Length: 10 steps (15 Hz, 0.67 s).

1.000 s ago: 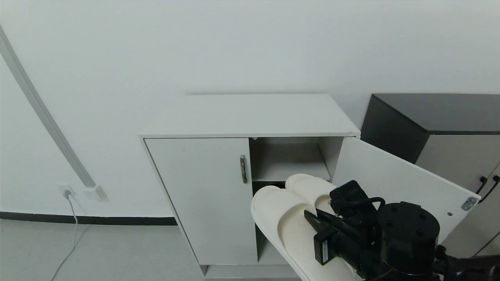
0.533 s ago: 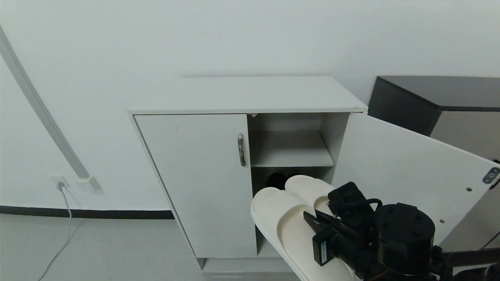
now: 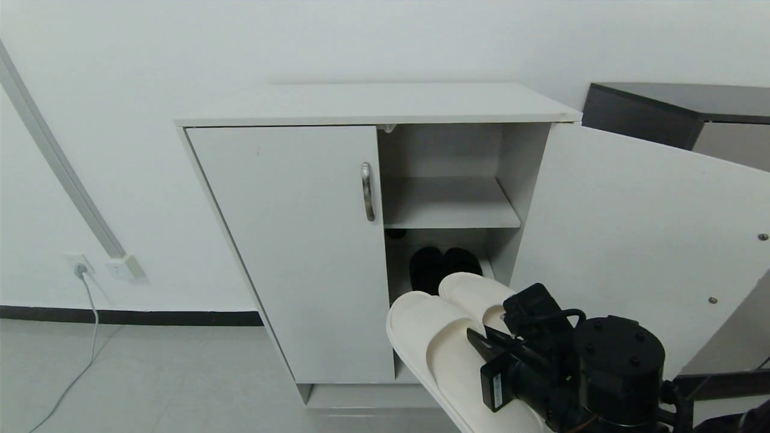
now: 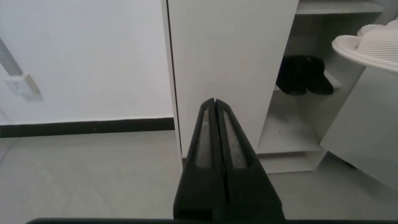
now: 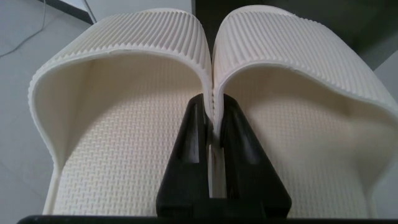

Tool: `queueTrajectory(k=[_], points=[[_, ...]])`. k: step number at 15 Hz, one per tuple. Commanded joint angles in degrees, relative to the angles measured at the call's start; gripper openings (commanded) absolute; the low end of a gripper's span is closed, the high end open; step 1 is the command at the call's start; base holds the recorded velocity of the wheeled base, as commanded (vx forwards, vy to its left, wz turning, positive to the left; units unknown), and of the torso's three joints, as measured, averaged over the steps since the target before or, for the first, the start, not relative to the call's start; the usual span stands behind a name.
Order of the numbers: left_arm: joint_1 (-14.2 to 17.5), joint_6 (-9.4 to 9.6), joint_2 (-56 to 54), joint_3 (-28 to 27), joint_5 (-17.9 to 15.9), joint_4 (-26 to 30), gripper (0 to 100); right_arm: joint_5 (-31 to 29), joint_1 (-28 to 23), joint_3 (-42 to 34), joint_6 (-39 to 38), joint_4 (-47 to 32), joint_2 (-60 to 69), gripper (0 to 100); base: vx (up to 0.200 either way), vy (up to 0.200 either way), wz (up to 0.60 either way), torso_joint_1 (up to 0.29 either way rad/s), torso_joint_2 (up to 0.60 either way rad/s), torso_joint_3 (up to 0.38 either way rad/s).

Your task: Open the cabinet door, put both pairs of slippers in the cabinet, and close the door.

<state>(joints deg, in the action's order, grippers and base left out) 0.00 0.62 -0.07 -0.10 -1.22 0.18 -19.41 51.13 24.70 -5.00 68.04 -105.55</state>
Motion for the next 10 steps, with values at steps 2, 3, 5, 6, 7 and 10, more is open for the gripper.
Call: queueTrajectory(k=[2,3,5,6,7,10], points=[[0.0,-0.01,0.1,0.0,0.0,0.0,0,0.0,0.0,0.0,0.0,0.8,-1.2,0,0.0,0.0,0.0,-0.039,0.45,0.383],[0.0,-0.01,0.1,0.0,0.0,0.0,0,0.0,0.0,0.0,0.0,1.5,-1.6,0,0.0,0.0,0.0,-0.027,0.43,0.398],[0.0,-0.01,0.1,0.0,0.0,0.0,0,-0.2,0.0,-0.2,0.2,3.9,-3.2,0,0.0,0.0,0.0,-0.019,0.32,0.305],[0.0,-0.01,0.1,0.0,0.0,0.0,0,-0.5,-0.1,-0.1,0.5,4.3,-4.1,0,0.0,0.0,0.0,0.002,0.14,0.124],[0.0,-0.01,0.1,0.0,0.0,0.0,0,-0.8,-0.1,0.1,0.5,4.9,-5.3,0,0.0,0.0,0.0,-0.007,0.08,0.046],[0.0,0.08,0.1,0.0,0.0,0.0,0,-6.6,0.0,6.9,0.2,-0.3,-6.4,0,0.0,0.0,0.0,0.0,0.0,0.0]])
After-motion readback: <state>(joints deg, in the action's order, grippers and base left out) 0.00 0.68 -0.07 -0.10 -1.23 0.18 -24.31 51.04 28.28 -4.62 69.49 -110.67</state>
